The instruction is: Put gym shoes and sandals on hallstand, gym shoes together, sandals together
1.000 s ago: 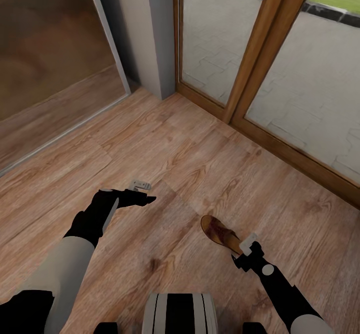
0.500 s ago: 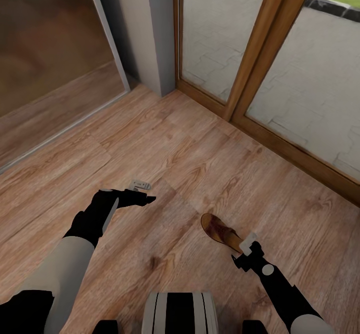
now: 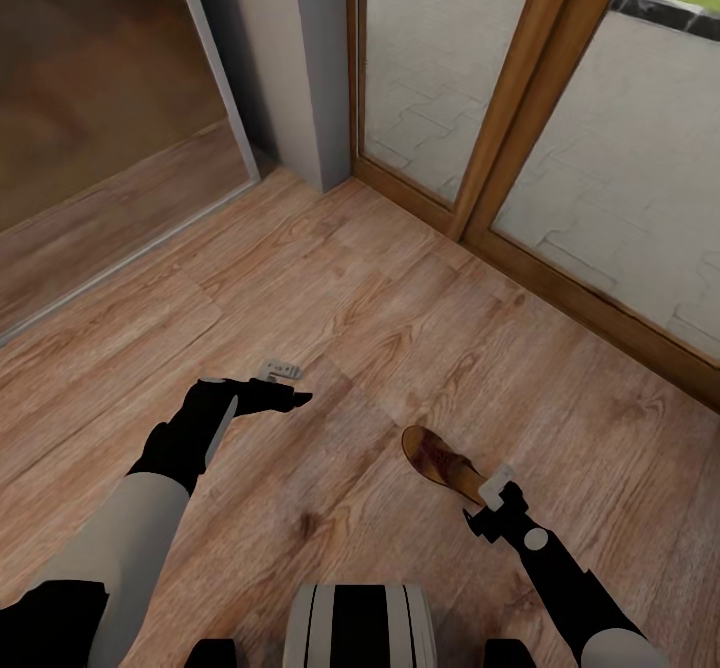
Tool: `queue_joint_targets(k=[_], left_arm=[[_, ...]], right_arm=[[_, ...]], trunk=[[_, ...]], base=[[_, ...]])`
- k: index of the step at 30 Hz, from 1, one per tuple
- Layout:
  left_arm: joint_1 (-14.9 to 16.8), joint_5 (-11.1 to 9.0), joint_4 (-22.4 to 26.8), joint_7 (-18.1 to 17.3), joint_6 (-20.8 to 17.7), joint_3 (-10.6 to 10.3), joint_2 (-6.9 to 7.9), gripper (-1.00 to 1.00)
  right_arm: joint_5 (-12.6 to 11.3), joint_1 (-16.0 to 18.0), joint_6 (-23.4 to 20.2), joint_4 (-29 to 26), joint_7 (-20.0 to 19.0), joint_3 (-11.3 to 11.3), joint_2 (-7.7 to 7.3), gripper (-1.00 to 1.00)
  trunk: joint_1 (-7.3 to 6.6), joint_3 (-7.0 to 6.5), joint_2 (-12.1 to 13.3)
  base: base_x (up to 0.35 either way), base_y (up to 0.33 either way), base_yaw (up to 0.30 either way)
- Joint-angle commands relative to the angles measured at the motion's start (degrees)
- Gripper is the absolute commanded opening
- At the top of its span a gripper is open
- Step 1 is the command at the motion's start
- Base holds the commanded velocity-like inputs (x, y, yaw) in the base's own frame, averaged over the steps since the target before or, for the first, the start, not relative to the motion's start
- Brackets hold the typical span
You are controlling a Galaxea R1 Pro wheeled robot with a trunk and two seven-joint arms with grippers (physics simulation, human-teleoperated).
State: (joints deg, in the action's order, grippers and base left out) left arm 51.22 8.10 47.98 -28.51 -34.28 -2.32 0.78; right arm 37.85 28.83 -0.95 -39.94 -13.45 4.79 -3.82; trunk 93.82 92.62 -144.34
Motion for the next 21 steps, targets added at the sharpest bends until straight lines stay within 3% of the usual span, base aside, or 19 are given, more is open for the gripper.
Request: queue_joint_targets(k=[1,5,9,21], left_arm=[[0.0,0.6,0.1,-0.4,-0.1,-0.1,0.02,1.00],[0.0,0.6,0.1,-0.4,-0.1,-0.1,0.01,1.00],[0.0,0.6,0.1,-0.4,-0.1,-0.1,0.01,1.00],[0.0,0.7,0.1,-0.3,-0.1,-0.1,0.01,1.00]], right_arm=[[0.5,0.0,-0.1,-0.1,-0.4,0.2,0.04,1.00],[0.5,0.0,-0.1,-0.1,-0.4,0.3,0.04,1.00],[0.5,0.0,-0.1,-0.3,-0.4,0.4,0.04,1.00],[0.5,0.0,-0.1,-0.4,-0.3,0.5,-0.02,1.00]], trunk=[[-0.01,0.03,0.0],[-0.01,0.04,0.0],[0.07,0.87,-0.1],[0.07,1.01,-0.1]], base=[[0.000,0.000,0.000],[0.000,0.000,0.000],[0.000,0.000,0.000],[0.000,0.000,0.000]])
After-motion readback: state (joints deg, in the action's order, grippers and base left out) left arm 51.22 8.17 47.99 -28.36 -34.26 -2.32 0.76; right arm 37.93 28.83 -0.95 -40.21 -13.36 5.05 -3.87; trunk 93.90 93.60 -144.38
